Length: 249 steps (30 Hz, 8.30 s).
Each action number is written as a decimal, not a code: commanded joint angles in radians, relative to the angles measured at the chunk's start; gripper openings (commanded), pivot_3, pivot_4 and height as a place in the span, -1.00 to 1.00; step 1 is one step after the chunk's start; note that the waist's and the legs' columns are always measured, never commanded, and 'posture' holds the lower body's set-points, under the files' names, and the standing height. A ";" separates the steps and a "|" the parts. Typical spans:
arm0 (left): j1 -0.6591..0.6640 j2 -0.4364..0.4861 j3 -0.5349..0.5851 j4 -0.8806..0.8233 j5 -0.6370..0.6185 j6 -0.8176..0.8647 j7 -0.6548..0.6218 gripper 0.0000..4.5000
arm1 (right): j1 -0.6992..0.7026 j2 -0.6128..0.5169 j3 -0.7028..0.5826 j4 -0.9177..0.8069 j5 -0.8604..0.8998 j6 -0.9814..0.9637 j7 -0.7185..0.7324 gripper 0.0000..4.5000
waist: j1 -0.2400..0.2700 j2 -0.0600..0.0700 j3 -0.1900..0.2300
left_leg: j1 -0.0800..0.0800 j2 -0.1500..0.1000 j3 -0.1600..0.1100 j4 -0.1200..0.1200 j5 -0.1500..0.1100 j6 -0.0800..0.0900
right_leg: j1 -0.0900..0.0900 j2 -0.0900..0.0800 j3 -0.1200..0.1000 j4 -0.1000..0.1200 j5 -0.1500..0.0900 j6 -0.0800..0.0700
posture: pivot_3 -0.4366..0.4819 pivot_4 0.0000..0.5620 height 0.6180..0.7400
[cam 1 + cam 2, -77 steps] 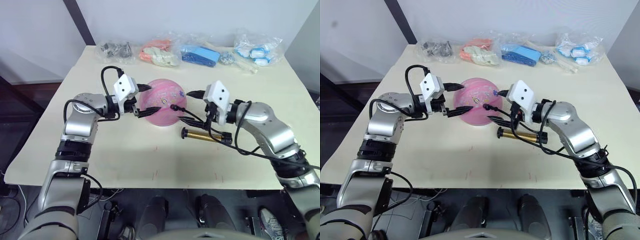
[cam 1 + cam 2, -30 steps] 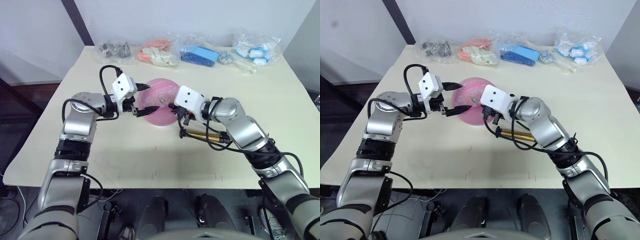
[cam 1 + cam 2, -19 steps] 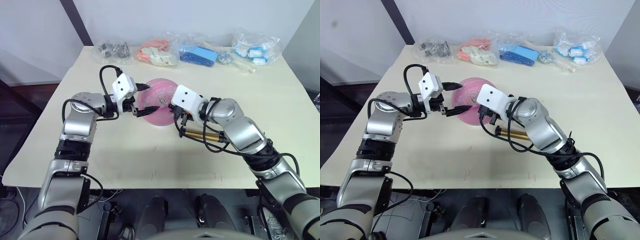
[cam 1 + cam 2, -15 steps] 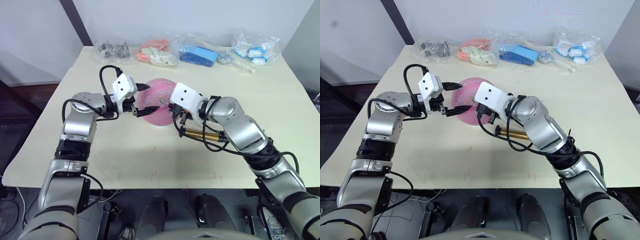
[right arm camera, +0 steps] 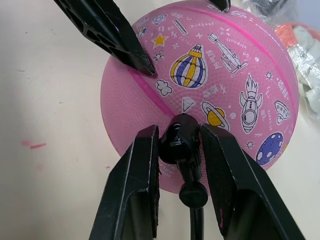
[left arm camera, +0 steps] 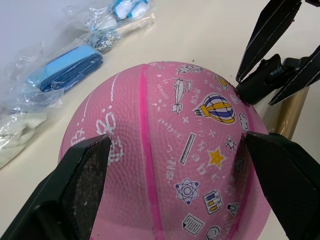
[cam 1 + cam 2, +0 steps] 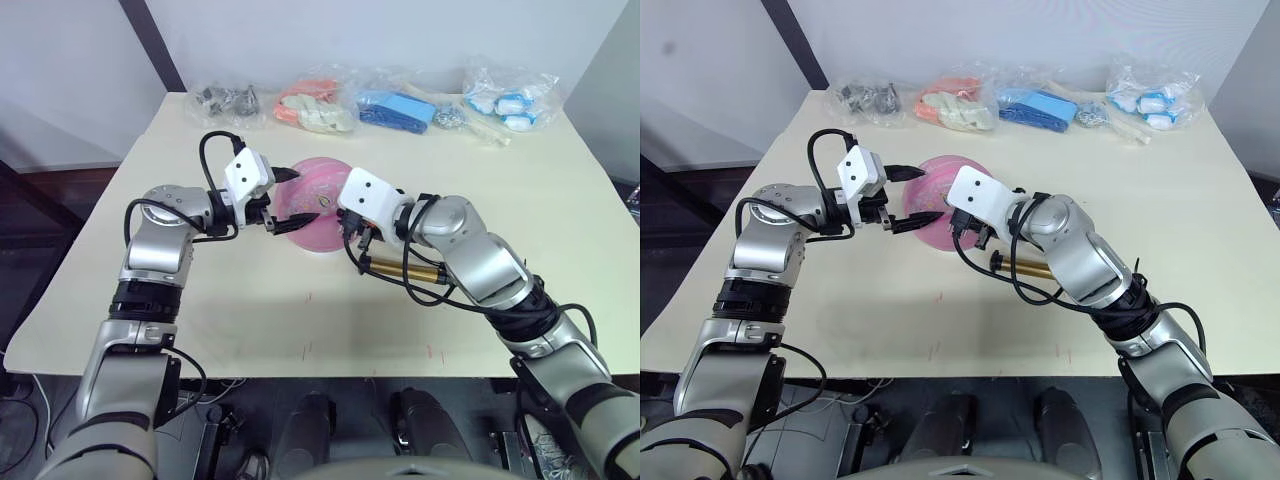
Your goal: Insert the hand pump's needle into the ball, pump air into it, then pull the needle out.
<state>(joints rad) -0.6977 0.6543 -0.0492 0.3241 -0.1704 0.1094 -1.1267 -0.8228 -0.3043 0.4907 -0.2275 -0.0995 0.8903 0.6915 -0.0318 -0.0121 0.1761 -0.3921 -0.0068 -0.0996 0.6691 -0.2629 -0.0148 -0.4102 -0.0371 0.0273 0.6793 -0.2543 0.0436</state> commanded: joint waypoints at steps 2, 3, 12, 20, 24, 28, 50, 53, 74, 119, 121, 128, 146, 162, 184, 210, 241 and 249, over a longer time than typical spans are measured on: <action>0.028 -0.008 -0.041 0.007 0.022 0.027 -0.008 1.00 | -0.030 0.016 0.004 -0.016 0.002 -0.017 -0.005 -0.40 | 0.000 0.000 0.000 | 0.000 0.000 0.000 0.000 0.000 0.000 | 0.000 0.000 0.000 0.000 0.000 0.000 | -0.05 -0.47 1.00; 0.028 -0.008 -0.041 0.006 0.022 0.028 -0.008 1.00 | -0.031 0.016 0.004 -0.014 0.003 -0.016 -0.006 -0.40 | 0.000 0.000 0.000 | 0.000 0.000 0.000 0.000 0.000 0.000 | 0.000 0.000 0.000 0.000 0.000 0.000 | -0.05 -0.47 1.00; 0.031 -0.009 -0.039 0.002 0.023 0.031 -0.006 1.00 | -0.039 0.024 -0.002 -0.002 0.004 -0.017 -0.014 -0.85 | -0.001 0.000 0.000 | 0.000 0.000 0.000 0.000 0.000 0.000 | 0.000 0.000 0.000 0.000 0.000 0.000 | -0.05 -0.47 1.00; 0.029 -0.016 -0.045 0.007 0.032 0.034 0.008 1.00 | -0.042 0.020 0.011 -0.030 -0.002 -0.011 -0.015 -0.85 | -0.002 0.000 0.000 | 0.000 0.000 0.000 0.000 0.000 0.000 | 0.000 0.000 0.000 0.000 0.000 0.000 | -0.05 -0.47 1.00; 0.033 -0.021 -0.054 0.011 0.048 0.042 0.027 1.00 | -0.046 0.004 0.036 -0.060 -0.023 0.000 -0.016 -0.85 | -0.001 0.000 0.000 | 0.000 0.000 0.000 0.000 0.000 0.000 | 0.000 0.000 0.000 0.000 0.000 0.000 | -0.05 -0.47 1.00; 0.035 -0.024 -0.058 0.017 0.063 0.042 0.039 1.00 | -0.051 0.001 0.059 -0.105 -0.033 0.038 -0.017 -0.85 | 0.000 0.000 0.000 | 0.000 0.000 0.000 0.000 0.000 0.000 | 0.000 0.000 0.000 0.000 0.000 0.000 | -0.05 -0.47 1.00; 0.012 -0.029 -0.087 0.081 0.101 0.021 0.071 1.00 | -0.075 -0.013 0.064 -0.296 -0.002 0.267 -0.029 -0.85 | 0.020 0.000 0.000 | -0.004 -0.006 -0.006 0.000 0.000 0.000 | 0.000 -0.006 -0.006 -0.002 0.000 0.001 | -0.05 -0.47 1.00; 0.007 -0.029 -0.092 0.093 0.109 0.018 0.075 1.00 | -0.079 -0.015 0.067 -0.309 0.006 0.282 -0.033 -0.85 | 0.020 0.000 0.000 | -0.004 -0.007 -0.007 0.000 0.000 0.000 | 0.000 -0.006 -0.006 -0.002 -0.001 0.001 | -0.05 -0.47 1.00; -0.001 0.011 -0.155 0.207 0.202 -0.033 0.122 1.00 | -0.086 -0.021 0.060 -0.327 0.056 0.295 -0.058 -0.85 | 0.021 0.002 -0.002 | -0.005 -0.009 -0.009 0.000 0.000 0.000 | 0.000 -0.009 -0.009 -0.002 -0.001 0.001 | -0.05 -0.47 1.00; -0.038 0.018 -0.207 0.257 0.222 -0.028 0.156 1.00 | -0.138 -0.079 0.059 -0.422 0.156 0.418 -0.087 -0.85 | 0.026 0.003 -0.002 | -0.005 -0.016 -0.016 0.000 0.000 0.000 | 0.003 -0.015 -0.013 -0.002 -0.004 0.005 | -0.05 -0.47 1.00; -0.040 0.018 -0.208 0.259 0.221 -0.029 0.157 1.00 | -0.139 -0.080 0.057 -0.424 0.160 0.421 -0.088 -0.85 | 0.026 0.003 -0.002 | -0.005 -0.017 -0.016 0.000 0.000 0.000 | 0.003 -0.015 -0.013 -0.002 -0.004 0.005 | -0.05 -0.47 1.00; -0.046 0.016 -0.211 0.271 0.224 -0.032 0.161 1.00 | -0.140 -0.082 0.056 -0.429 0.172 0.427 -0.092 -0.85 | 0.026 0.003 -0.002 | -0.005 -0.017 -0.016 0.000 0.000 0.000 | 0.003 -0.015 -0.013 -0.002 -0.004 0.005 | -0.05 -0.47 1.00; -0.081 -0.004 -0.216 0.341 0.243 -0.067 0.165 1.00 | -0.155 -0.106 0.046 -0.443 0.233 0.448 -0.131 -0.85 | -0.012 0.009 -0.030 | 0.034 -0.016 -0.016 -0.014 0.000 0.001 | 0.034 -0.014 -0.009 -0.006 -0.013 0.012 | -0.05 -0.47 1.00; -0.034 -0.007 -0.098 0.225 0.109 -0.041 0.085 1.00 | 0.004 -0.183 -0.157 -0.485 0.314 0.454 -0.150 -0.85 | -0.010 0.009 -0.032 | 0.031 -0.016 -0.021 -0.017 0.000 0.000 | 0.031 -0.014 -0.009 -0.008 -0.013 0.011 | -0.05 -0.47 1.00; 0.241 0.158 0.215 -0.351 -0.420 0.442 -0.132 1.00 | 0.279 -0.352 -0.394 -0.440 0.407 0.312 -0.135 -0.85 | -0.010 0.005 -0.017 | -0.007 -0.017 -0.019 -0.020 0.001 -0.001 | -0.002 -0.017 -0.008 -0.017 -0.009 0.005 | -0.05 -0.47 1.00; 0.481 0.109 0.241 -0.455 -0.504 0.347 -0.188 1.00 | 0.493 -0.404 -0.470 -0.272 0.386 0.108 -0.166 -0.85 | -0.006 0.004 -0.011 | -0.006 -0.016 -0.012 -0.018 0.000 0.000 | -0.001 -0.016 -0.008 -0.015 -0.008 0.005 | -0.05 -0.47 1.00; 0.492 0.060 0.204 -0.440 -0.484 0.316 -0.152 1.00 | 0.690 -0.306 -0.877 -0.346 0.674 0.155 -0.187 0.98 | -0.007 0.004 -0.011 | 0.001 -0.016 -0.006 -0.015 0.000 0.000 | -0.001 -0.015 -0.002 -0.002 -0.008 0.005 | -0.05 -0.47 1.00; 0.487 0.056 0.199 -0.427 -0.480 0.310 -0.156 1.00 | 0.806 -0.383 -0.907 -0.370 0.682 0.211 -0.196 0.98 | -0.007 0.004 -0.011 | 0.001 -0.016 -0.005 -0.015 0.000 0.001 | -0.001 -0.015 -0.001 -0.002 -0.008 0.005 | -0.05 -0.47 1.00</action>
<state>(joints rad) -0.2001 0.7092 0.1458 -0.0956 -0.6499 0.4345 -1.2811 -0.0218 -0.6664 -0.3748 -0.5538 0.5675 1.0952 0.4942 -0.0386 -0.0079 0.1650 -0.3906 -0.0223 -0.1043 0.6545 -0.2626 -0.0143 -0.4110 -0.0519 0.0266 0.6778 -0.2624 0.0486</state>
